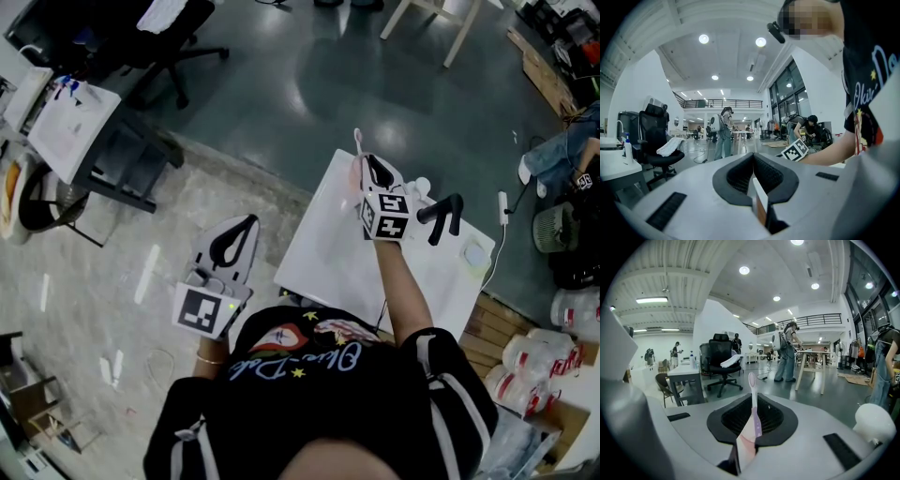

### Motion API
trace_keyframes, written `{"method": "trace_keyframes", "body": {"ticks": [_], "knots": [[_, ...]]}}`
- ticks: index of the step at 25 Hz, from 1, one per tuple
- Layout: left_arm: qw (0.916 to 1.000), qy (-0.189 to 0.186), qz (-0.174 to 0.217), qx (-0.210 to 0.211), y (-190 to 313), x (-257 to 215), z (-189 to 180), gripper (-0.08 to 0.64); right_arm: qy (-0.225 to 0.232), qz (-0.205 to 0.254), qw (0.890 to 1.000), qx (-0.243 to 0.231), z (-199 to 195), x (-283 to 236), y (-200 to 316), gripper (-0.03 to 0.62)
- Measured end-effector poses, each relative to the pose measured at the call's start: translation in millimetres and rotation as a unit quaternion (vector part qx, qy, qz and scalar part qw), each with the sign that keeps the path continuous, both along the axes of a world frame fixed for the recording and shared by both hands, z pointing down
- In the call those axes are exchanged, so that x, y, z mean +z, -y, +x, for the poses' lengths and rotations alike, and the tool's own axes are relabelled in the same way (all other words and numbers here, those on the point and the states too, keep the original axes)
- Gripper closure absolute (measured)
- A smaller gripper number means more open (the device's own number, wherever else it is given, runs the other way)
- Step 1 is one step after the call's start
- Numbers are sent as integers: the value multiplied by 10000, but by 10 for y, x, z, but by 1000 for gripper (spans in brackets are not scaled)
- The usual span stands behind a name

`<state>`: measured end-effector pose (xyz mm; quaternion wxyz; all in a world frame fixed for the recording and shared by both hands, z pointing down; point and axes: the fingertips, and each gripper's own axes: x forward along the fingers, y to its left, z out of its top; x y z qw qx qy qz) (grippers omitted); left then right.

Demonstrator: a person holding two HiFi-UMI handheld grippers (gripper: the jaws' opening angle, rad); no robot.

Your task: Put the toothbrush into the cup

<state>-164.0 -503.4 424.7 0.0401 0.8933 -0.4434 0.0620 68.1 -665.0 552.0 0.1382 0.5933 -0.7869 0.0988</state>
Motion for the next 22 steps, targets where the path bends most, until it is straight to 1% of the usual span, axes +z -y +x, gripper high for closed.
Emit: {"method": "trace_keyframes", "body": {"ticks": [5,11,15,19,22], "knots": [[10000,-8,78,58,-11,-39,34,558,144,194,9997,39,19,-177,-82,581],[9996,-62,145,228,-22,-81,109,558,686,341,9969,-183,-72,-414,-308,592],[9992,-125,167,349,-27,-99,185,558,904,458,9945,-275,-83,-610,-500,592],[9982,-235,159,534,-27,-125,310,558,1115,629,9913,-313,-58,-847,-747,592],[9966,-272,230,743,-10,-149,435,558,1201,804,9889,-329,-35,-1026,-925,592]]}}
